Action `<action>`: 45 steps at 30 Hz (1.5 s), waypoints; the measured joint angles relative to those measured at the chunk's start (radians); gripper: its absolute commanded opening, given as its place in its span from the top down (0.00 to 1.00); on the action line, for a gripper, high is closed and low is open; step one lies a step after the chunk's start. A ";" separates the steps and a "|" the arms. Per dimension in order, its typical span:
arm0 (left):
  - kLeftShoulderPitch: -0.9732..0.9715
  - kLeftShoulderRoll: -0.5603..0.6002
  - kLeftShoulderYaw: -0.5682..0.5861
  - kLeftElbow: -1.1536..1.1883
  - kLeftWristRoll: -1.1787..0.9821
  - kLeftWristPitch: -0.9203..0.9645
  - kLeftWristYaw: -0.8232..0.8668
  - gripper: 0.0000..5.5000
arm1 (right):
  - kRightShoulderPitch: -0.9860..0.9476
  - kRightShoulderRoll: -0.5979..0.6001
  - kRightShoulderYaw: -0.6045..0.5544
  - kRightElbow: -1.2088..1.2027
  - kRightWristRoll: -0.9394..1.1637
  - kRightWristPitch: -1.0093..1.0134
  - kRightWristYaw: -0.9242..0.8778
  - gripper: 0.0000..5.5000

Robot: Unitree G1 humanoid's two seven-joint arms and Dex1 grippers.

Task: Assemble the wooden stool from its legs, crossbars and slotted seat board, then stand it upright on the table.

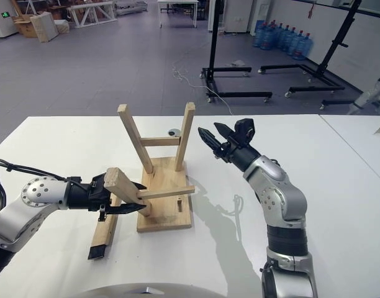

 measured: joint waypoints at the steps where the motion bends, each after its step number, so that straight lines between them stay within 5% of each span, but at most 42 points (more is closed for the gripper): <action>1: -0.023 -0.009 -0.010 0.025 0.002 -0.004 -0.005 0.63 | 0.000 0.001 0.000 0.000 0.000 0.000 0.000 0.38; 9: -0.158 -0.051 -0.049 0.192 0.013 -0.041 -0.045 0.63 | 0.000 0.003 0.001 0.000 0.000 -0.001 0.000 0.38; 15: -0.131 -0.059 -0.119 0.362 0.222 0.002 -0.036 0.46 | 0.000 0.014 0.005 0.004 -0.004 -0.022 -0.007 0.38; 21: -0.129 -0.055 -0.028 0.281 0.242 0.005 -0.037 0.29 | 0.001 0.028 0.008 0.004 -0.005 -0.038 -0.014 0.38; 28: 0.145 0.018 0.163 0.040 0.288 0.139 0.143 0.11 | 0.037 0.031 -0.002 -0.024 -0.002 -0.045 -0.036 0.38; 39: 0.339 -0.381 0.198 -0.362 0.484 0.725 0.799 0.11 | 0.162 0.044 -0.010 -0.133 0.035 -0.019 -0.100 0.38; 45: 0.415 -0.508 0.209 -0.499 0.478 0.931 0.881 0.11 | 0.213 0.060 -0.007 -0.193 0.048 -0.001 -0.152 0.38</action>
